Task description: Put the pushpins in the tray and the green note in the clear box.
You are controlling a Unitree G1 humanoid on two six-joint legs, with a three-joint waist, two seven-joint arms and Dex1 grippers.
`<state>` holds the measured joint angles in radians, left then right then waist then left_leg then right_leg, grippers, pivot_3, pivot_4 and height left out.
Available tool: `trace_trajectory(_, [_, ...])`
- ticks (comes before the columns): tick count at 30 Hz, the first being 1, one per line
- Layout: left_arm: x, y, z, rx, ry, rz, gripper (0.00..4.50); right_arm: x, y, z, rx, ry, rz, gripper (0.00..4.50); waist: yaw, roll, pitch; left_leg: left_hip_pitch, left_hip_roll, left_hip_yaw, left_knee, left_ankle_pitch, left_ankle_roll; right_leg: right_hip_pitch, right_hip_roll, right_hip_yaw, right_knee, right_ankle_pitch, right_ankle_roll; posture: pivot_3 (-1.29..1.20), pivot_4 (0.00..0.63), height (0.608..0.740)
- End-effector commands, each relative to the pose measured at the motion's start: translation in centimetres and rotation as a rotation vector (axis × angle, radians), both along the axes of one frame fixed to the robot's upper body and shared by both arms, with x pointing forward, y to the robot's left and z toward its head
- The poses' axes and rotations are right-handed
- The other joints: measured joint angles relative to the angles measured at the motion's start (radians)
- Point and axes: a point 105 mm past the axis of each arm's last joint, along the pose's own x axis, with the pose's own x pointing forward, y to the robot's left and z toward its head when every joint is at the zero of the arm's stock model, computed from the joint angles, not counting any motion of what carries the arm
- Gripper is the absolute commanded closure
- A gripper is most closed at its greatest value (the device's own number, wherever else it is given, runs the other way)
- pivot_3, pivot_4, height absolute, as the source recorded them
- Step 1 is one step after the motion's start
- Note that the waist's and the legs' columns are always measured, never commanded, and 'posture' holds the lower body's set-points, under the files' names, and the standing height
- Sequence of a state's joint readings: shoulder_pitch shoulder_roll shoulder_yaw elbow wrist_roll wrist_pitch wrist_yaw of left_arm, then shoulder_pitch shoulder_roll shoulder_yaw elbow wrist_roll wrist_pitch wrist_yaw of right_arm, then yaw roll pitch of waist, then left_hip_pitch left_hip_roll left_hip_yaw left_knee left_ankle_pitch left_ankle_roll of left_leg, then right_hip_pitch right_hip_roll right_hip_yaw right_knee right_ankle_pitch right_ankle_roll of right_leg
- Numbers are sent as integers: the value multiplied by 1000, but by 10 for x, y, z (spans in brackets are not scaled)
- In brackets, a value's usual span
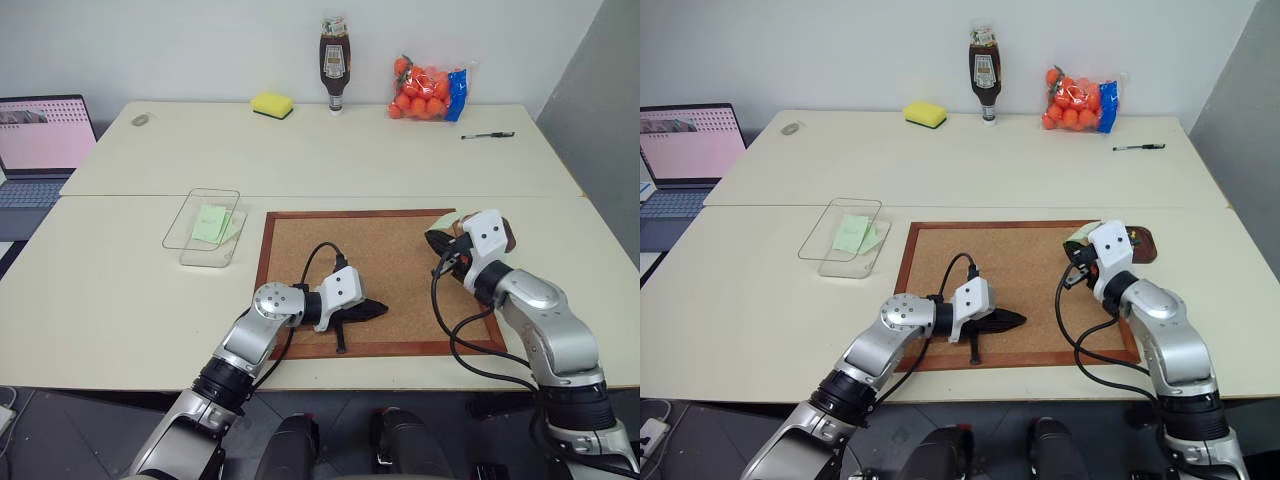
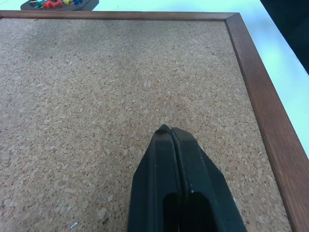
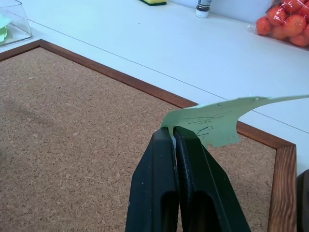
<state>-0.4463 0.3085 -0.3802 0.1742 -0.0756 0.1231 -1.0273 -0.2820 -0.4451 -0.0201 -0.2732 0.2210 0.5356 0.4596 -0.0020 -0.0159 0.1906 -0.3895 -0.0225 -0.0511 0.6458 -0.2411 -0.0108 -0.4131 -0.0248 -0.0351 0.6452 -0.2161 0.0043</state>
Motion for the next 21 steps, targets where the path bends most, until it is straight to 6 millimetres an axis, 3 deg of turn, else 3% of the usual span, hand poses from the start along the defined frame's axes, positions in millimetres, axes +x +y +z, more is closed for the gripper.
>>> trace_trajectory(1, [22,4,22,-113,-23,108,4211,-8,7,14,-5,-41,33,4500,0,0,0,0,0,0,0,0,0,0,0,0,0,0,0,0,150,740])
trace_trajectory(7, [45,11,65,-243,-109,172,3253,-9,15,12,-19,-32,36,4500,0,0,0,-1,0,-1,0,0,0,0,0,-2,0,0,0,0,150,740])
trace_trajectory(12, [47,6,89,-296,-155,146,2299,-8,19,11,-37,-27,38,4500,0,0,0,-3,0,0,0,0,0,-2,0,-1,-1,0,0,0,150,740])
trace_trajectory(20, [46,-13,105,-328,-212,136,708,-4,19,13,-43,-33,13,4500,1,-1,0,-4,0,0,0,0,0,-2,0,-1,0,0,0,0,150,740])
trace_trajectory(21, [47,-16,106,-327,-219,142,708,-4,20,14,-42,-34,11,4500,1,-1,0,-4,0,0,0,0,0,-2,0,-1,0,0,0,0,150,740])
